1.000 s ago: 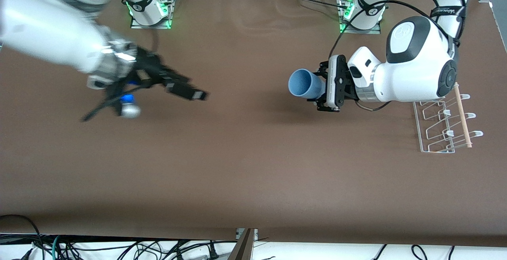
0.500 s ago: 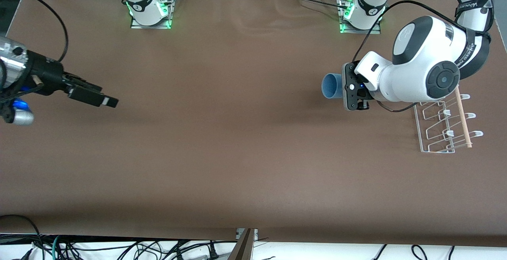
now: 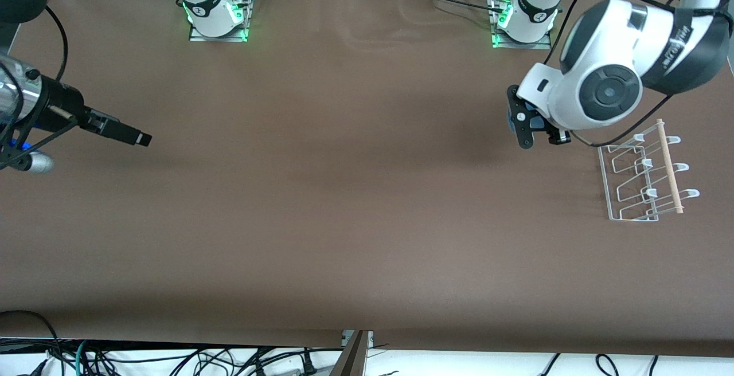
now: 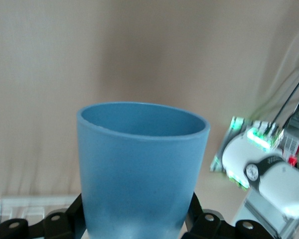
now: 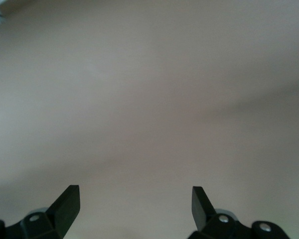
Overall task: Transfer cup to left arm and place on rack
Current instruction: 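Carry the cup with the left gripper over the wire rack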
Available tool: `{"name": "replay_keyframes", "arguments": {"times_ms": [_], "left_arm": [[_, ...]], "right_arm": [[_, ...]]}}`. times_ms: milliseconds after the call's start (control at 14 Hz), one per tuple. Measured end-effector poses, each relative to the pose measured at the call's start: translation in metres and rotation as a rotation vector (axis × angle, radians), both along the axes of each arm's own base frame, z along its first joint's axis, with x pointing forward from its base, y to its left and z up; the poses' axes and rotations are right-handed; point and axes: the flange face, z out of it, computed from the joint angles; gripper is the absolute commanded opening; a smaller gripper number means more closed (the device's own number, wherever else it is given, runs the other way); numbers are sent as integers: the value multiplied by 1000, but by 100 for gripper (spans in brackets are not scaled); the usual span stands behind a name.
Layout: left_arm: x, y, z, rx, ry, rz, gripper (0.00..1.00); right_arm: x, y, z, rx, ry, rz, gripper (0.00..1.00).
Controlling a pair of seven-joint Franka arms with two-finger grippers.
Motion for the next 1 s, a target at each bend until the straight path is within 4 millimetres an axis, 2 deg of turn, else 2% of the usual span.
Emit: {"name": "replay_keyframes", "arguments": {"times_ms": [214,429,571,714,857,1000], "left_arm": [[-11,-5,2,203,-15,-16,1],[-8,14,-7,394,-51,29,1],[-4,29,-28,523,-31,31,0],[0,44,-58,673,7,-1,0],[6,57,-88,822,18,-46,0],[10,69,-107,922,15,-89,0]], "right_arm": [[-25,5,-4,-49,-24,106,99],[-45,-16,1,-44,-59,187,99],[-60,-29,8,-39,-82,202,99],[-68,-32,12,-49,-93,218,99],[-68,-28,10,-59,-97,235,99],[-68,-18,6,-62,-97,254,99]]}}
